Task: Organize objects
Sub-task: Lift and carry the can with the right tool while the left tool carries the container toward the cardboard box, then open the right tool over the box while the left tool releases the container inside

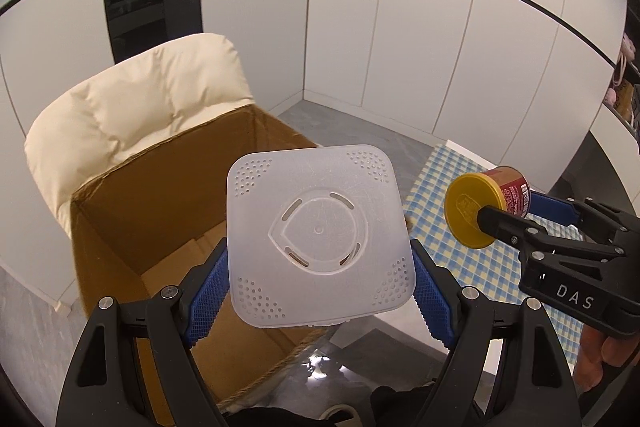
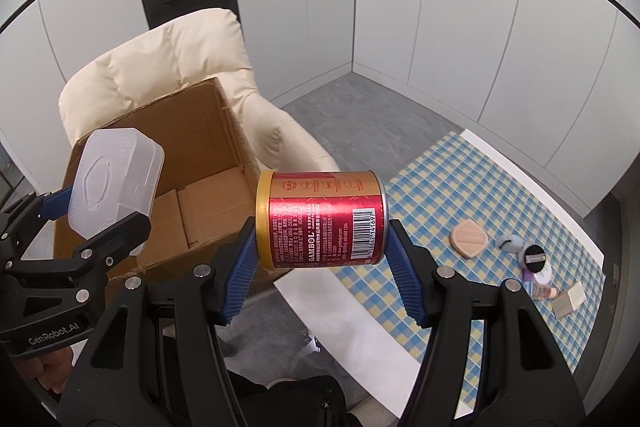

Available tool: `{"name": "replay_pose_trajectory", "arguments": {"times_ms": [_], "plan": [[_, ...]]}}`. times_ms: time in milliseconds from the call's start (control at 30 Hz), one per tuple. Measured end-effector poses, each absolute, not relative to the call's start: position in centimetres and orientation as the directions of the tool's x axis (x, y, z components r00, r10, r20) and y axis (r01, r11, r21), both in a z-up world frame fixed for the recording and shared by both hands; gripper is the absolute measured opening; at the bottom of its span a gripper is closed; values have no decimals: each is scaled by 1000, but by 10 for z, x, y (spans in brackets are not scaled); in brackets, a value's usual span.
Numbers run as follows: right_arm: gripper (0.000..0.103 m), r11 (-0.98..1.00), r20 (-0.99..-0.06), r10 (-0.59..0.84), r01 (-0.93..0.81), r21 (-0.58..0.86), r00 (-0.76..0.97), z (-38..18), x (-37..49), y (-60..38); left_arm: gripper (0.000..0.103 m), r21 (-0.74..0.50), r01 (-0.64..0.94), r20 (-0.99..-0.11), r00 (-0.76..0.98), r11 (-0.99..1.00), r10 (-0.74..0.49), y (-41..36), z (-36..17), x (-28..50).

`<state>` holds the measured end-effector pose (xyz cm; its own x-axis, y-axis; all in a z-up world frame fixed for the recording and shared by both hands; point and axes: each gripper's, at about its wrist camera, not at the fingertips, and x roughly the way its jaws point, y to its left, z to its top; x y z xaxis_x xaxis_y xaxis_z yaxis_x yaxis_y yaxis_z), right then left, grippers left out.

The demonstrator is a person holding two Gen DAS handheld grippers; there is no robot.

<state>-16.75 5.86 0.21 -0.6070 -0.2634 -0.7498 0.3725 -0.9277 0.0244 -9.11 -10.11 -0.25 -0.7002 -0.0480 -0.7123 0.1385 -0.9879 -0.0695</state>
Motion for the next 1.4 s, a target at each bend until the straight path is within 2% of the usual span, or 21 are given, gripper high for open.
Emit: {"name": "replay_pose_trajectory", "arguments": {"times_ms": [833,1400], "plan": [[64,-842,-739,-371,539,13,-563,2,-152,-43,83,-50,285,-743,-651,-957,-155,-170,-11,-56],[64,-799,-763,-393,602,7,-514,-8,-149,-89,85,-87,352,-781,-605,-932,-155,-208,-28,-45]]}}
